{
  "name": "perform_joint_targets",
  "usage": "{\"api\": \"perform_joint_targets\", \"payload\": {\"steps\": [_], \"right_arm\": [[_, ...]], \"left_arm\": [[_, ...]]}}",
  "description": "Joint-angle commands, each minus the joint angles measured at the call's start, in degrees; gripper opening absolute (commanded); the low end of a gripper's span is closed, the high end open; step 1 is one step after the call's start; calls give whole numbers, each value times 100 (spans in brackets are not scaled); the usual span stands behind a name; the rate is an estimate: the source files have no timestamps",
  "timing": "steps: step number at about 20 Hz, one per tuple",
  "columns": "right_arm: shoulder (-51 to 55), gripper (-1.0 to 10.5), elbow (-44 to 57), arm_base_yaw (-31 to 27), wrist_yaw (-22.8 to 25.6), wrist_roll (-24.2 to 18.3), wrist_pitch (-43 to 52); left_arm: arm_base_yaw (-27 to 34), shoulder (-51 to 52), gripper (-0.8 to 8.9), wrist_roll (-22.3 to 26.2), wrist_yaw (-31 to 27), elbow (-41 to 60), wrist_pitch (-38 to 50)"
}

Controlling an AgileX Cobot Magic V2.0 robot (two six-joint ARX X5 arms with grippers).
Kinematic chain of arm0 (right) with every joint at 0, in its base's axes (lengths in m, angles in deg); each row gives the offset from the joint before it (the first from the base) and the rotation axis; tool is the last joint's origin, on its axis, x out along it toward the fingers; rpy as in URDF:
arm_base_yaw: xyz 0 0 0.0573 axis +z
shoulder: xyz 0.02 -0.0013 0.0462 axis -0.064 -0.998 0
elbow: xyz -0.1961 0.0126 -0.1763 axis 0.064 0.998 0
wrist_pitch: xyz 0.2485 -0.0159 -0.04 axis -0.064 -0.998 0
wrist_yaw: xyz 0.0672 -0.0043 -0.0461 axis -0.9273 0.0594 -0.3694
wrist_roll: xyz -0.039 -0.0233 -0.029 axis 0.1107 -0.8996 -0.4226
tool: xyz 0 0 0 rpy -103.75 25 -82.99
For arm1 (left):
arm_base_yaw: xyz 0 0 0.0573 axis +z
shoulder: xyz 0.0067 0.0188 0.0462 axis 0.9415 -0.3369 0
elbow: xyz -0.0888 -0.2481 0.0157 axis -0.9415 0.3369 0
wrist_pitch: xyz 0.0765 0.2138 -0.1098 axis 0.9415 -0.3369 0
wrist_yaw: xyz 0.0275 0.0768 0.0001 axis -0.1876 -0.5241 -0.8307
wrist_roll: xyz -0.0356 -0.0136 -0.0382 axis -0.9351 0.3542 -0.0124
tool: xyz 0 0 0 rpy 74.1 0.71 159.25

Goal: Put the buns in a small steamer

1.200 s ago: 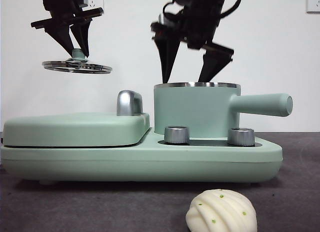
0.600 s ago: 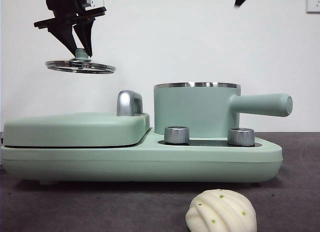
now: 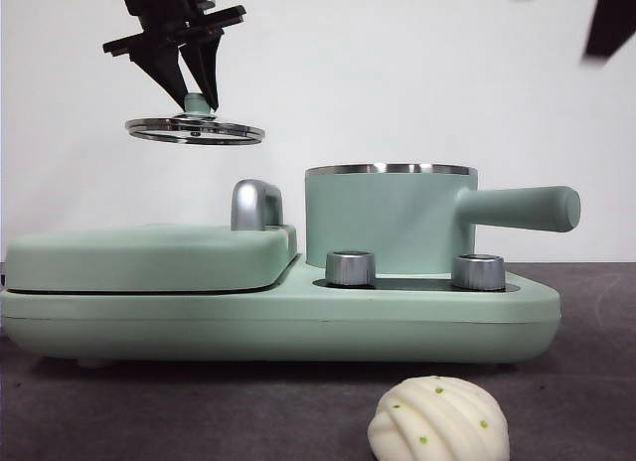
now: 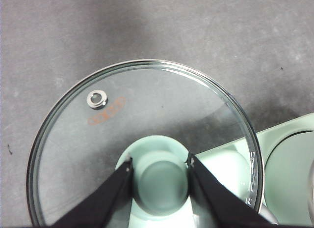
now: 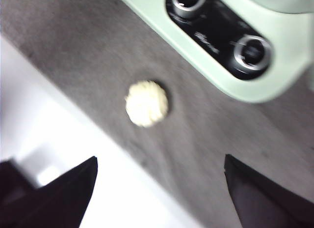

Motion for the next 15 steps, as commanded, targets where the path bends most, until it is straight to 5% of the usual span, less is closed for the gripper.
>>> {"api": "perform_joint_targets", "payload": {"steps": [1, 6, 15], "right_arm": [[-105, 411, 728, 271, -2, 459, 815], [-407, 411, 2052, 426, -7, 702, 2564], [-1572, 410, 2216, 415, -138, 651, 3261]], "left_arm": [[-9, -35, 18, -2, 7, -267, 101], [-13, -35, 18, -4, 7, -267, 103], [-22, -35, 18, -4, 7, -267, 114]]}}
